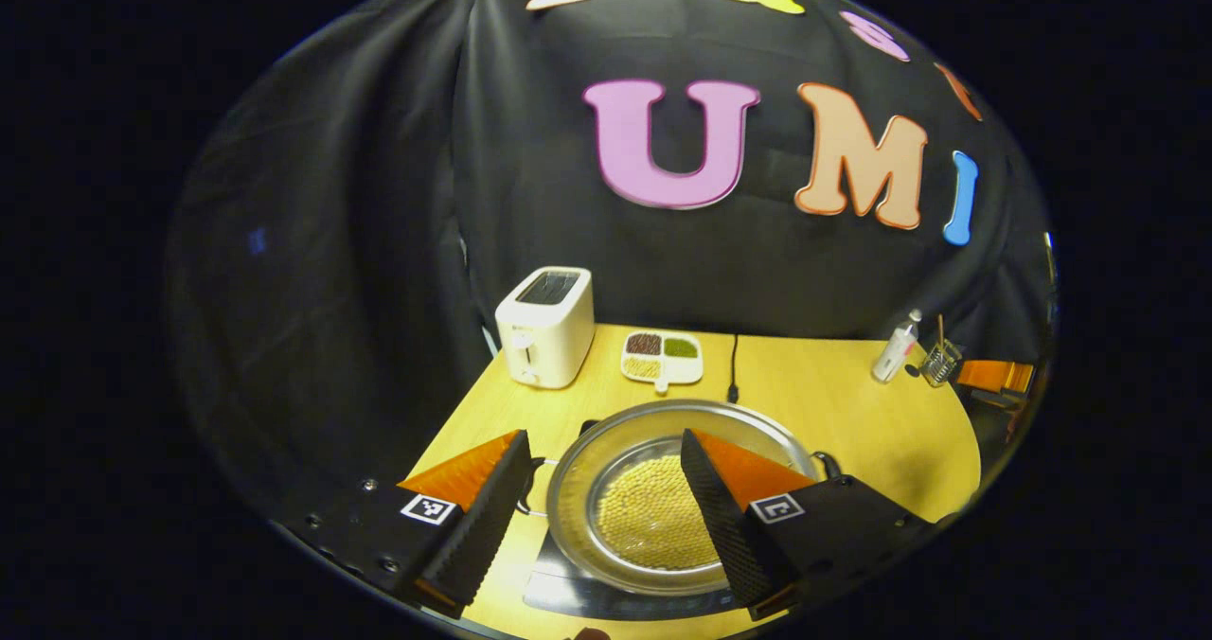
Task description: First push the handle of the pot to place it horizontally, then grasp the pot with both hands and set it on the induction cooktop.
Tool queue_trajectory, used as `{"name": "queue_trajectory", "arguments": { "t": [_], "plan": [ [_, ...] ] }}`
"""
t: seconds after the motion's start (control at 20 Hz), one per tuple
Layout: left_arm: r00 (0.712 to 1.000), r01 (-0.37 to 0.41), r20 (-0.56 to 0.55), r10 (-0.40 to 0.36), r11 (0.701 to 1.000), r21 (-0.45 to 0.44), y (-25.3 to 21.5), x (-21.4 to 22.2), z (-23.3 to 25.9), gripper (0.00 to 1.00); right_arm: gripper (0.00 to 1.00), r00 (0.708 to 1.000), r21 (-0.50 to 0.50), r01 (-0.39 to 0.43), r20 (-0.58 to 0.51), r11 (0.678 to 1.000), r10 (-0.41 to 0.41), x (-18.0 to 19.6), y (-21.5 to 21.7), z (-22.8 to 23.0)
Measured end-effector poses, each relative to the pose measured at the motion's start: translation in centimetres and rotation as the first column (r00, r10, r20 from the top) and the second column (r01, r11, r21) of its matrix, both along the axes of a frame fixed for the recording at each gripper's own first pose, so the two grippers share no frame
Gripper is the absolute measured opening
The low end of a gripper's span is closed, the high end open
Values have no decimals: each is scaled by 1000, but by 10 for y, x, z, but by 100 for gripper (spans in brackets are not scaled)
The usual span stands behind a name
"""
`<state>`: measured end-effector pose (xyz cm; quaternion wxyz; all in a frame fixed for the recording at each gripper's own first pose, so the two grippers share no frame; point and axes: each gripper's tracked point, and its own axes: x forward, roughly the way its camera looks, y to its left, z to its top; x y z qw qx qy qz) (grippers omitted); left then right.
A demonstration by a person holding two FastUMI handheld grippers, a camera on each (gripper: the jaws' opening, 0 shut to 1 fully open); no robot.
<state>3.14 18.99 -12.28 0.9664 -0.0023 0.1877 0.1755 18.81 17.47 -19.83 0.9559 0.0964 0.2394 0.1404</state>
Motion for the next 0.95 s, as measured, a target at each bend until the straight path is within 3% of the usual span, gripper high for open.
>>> {"name": "queue_trajectory", "arguments": {
  "t": [0.3, 0.6, 0.75, 0.95],
  "plan": [
    [979, -14, 202, -7, 995, 101, -105, 1, 76, 96, 92, 967, -7, 4, 253, 1000, -2, -12, -76, 115],
    [916, -68, 401, 24, 993, 95, -165, -16, 132, 100, 92, 898, -124, 7, 438, 992, 49, -23, -113, 192],
    [891, -98, 453, 26, 986, 135, -172, -30, 146, 99, 92, 872, -137, -23, 482, 990, 87, -34, -109, 204],
    [882, -102, 471, 19, 983, 152, -184, -37, 151, 98, 92, 864, -139, -43, 492, 989, 106, -45, -119, 207]
  ]
}}
